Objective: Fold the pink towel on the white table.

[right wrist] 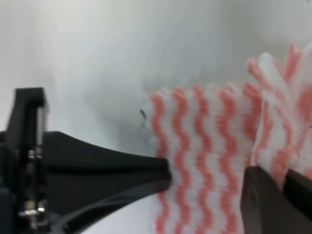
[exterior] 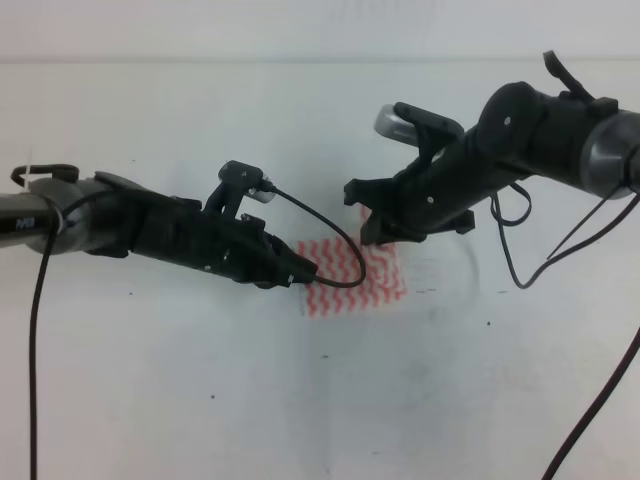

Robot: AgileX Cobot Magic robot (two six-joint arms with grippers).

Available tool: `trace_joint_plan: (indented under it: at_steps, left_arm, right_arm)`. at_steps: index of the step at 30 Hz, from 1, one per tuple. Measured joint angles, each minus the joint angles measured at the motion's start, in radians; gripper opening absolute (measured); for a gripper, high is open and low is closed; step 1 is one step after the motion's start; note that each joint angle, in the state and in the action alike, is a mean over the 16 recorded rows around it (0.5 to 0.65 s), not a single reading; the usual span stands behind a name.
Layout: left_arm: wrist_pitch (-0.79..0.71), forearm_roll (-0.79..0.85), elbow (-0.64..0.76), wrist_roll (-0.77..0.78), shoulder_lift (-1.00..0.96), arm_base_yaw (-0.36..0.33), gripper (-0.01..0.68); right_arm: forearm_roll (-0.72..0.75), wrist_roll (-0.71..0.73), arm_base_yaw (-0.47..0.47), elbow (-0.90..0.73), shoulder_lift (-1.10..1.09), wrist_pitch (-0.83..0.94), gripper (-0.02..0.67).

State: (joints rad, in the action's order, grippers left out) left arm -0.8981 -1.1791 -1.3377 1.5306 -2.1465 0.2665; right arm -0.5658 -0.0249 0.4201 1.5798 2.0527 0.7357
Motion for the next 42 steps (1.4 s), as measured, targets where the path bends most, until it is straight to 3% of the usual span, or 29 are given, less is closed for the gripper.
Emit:
trace_joint_plan:
  at_steps: [42]
  left_arm:
    - [-0.016,-0.024,-0.001,0.053,0.020,0.000,-0.006]
  right_arm:
    - [-0.010,0.001,0.022,0.026,0.044,0.001,-0.012]
